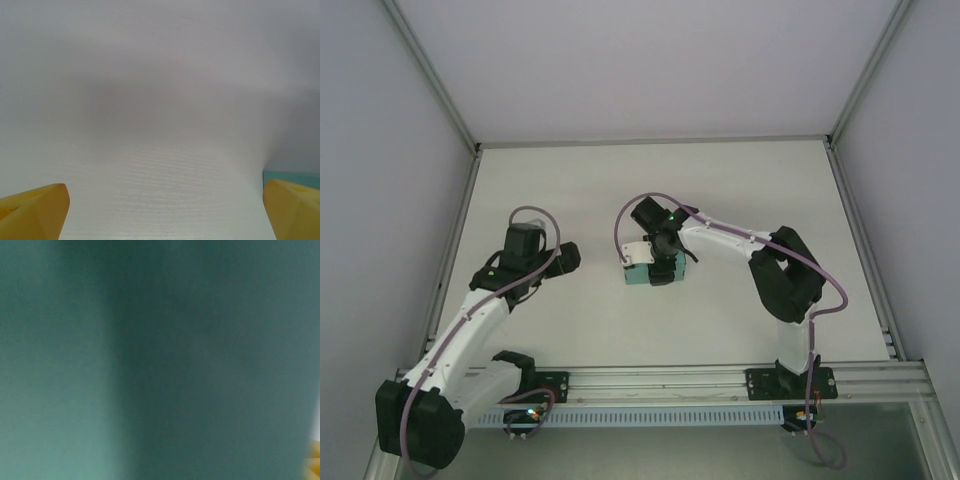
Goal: Assemble paper box
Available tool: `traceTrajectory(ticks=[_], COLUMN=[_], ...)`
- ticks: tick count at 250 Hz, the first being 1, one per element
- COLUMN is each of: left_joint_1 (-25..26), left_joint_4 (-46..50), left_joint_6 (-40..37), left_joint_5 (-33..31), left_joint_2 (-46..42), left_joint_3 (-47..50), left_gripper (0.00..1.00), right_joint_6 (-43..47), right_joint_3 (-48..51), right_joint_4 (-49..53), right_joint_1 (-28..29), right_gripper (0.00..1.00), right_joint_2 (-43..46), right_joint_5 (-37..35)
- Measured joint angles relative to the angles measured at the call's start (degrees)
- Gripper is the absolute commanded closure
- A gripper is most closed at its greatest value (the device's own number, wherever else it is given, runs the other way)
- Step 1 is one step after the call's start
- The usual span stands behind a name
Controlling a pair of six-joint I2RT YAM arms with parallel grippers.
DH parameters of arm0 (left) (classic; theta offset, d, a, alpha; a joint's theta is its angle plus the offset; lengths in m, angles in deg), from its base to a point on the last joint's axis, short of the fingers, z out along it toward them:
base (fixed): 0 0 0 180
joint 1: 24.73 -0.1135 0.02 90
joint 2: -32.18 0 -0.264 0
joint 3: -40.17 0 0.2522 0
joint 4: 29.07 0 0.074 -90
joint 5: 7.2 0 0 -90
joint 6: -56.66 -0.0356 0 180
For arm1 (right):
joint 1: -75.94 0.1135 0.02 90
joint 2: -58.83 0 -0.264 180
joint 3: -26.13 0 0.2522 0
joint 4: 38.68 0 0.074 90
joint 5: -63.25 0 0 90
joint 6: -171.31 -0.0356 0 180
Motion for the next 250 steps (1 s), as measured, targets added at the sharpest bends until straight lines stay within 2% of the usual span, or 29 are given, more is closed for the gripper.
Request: traceTrajectory(ticks=[40, 59, 71, 82, 113, 165, 180, 220, 250], left_joint_1=[0.0, 0.0, 0.0, 0.0, 0.0, 0.0, -0.1, -0.3, -0.3], left_joint_4=[0.1, 0.1, 0.1, 0.1, 0.1, 0.0, 0.0, 0.0, 0.0], left_joint_6=[0.0, 0.0, 0.0, 0.0, 0.0, 0.6, 0.7, 0.8, 0.8], left_joint_5=[-0.2, -0.2, -0.2, -0.2, -0.2, -0.2, -0.2, -0.2, -0.2], left_joint_2=[-0.9, -1.1, -1.1, -1.2, -1.9, -3.8, -3.8, -3.8, -3.8], left_joint_3=[0.0, 0.0, 0.0, 0.0, 0.1, 0.2, 0.4, 0.8, 0.8], left_gripper=[0.0, 0.0, 0.0, 0.0, 0.0, 0.0, 0.0, 0.0, 0.0], right_joint_6=[-0.2, -0.7, -1.0, -1.3, -2.4, -2.4, -2.1, -2.1, -2.2], right_joint_3=[0.0, 0.0, 0.0, 0.1, 1.9, 8.3, 9.0, 9.6, 11.0], right_joint_4=[0.0, -0.2, -0.4, -1.1, -5.7, -22.3, -26.0, -33.3, -36.2], right_joint_1=[0.6, 0.7, 0.7, 0.8, 0.9, 0.9, 0.9, 0.8, 0.8], right_gripper=[0.48, 0.52, 0.59, 0.61, 0.59, 0.58, 0.55, 0.51, 0.42], right_joint_2=[-0.2, -0.2, -0.2, -0.1, 0.7, 1.4, 0.7, -2.0, -2.4], right_joint_5=[-1.8, -2.5, -2.9, -3.7, -7.9, -22.2, -25.6, -29.9, -31.9])
